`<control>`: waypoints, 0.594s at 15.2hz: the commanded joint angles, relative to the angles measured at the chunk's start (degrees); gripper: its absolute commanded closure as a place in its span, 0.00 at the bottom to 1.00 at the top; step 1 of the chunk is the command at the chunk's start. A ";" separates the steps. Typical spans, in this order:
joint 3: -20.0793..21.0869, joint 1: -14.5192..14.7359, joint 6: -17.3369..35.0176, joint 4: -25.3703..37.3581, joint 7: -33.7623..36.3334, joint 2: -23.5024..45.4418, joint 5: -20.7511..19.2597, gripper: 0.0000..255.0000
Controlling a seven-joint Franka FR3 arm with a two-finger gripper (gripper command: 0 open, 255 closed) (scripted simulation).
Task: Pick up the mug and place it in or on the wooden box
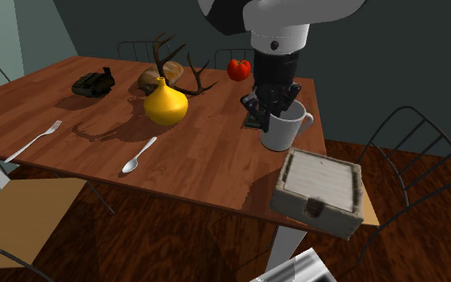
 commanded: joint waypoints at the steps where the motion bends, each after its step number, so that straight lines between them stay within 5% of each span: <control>1: -1.83 -1.17 -0.18 -1.20 -2.64 -1.64 -0.88 1.00; 9: -9.00 -5.79 -1.82 -4.25 -12.52 -7.55 -4.96 1.00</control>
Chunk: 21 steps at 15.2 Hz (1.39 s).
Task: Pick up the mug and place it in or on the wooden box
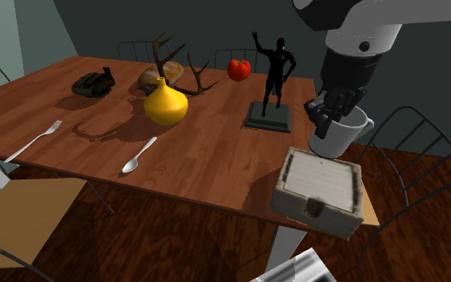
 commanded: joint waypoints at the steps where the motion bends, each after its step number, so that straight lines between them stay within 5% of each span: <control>1: -2.14 -1.37 -0.39 -0.74 -2.97 -1.56 -1.29 1.00; 21: -4.20 -1.88 13.71 -12.47 -2.22 0.83 -2.70 1.00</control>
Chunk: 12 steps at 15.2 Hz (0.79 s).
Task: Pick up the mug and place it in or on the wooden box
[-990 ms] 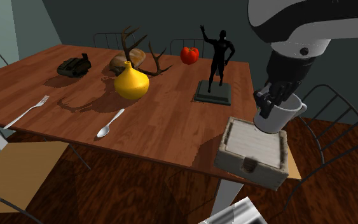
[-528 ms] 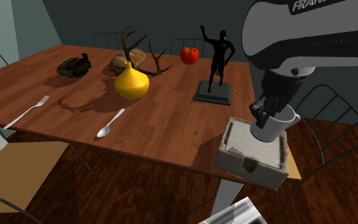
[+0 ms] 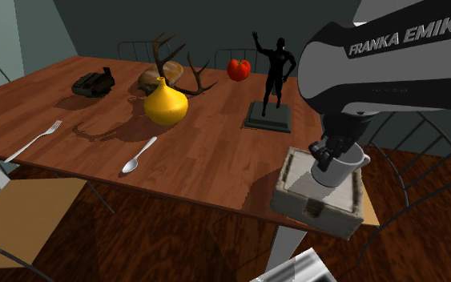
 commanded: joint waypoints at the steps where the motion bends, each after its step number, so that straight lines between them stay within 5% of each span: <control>1: 0.01 0.00 0.17 -0.14 0.05 -0.01 -0.02 1.00; 5: 0.01 0.00 0.17 -0.14 0.05 -0.01 -0.02 1.00; 6: 0.01 0.00 0.17 -0.14 0.05 -0.01 -0.02 0.00; 12: 0.41 0.06 -1.94 1.23 0.06 -0.75 0.16 0.00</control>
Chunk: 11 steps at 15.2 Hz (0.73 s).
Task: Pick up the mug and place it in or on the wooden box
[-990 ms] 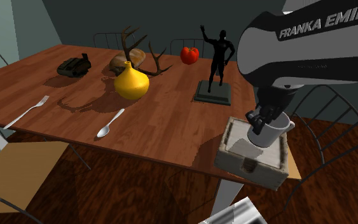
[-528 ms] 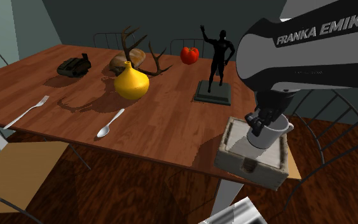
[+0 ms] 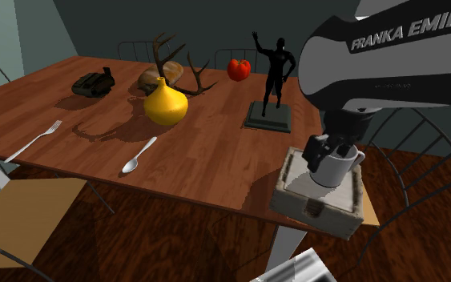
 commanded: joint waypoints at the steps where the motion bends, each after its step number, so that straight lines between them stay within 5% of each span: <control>1: 0.58 0.10 -3.22 2.16 -0.01 -1.02 0.29 0.00; 3: 1.24 0.25 -6.87 4.90 -0.04 -1.91 0.65 0.00; 11: 1.25 0.24 -6.87 4.90 -0.04 -1.91 0.65 0.00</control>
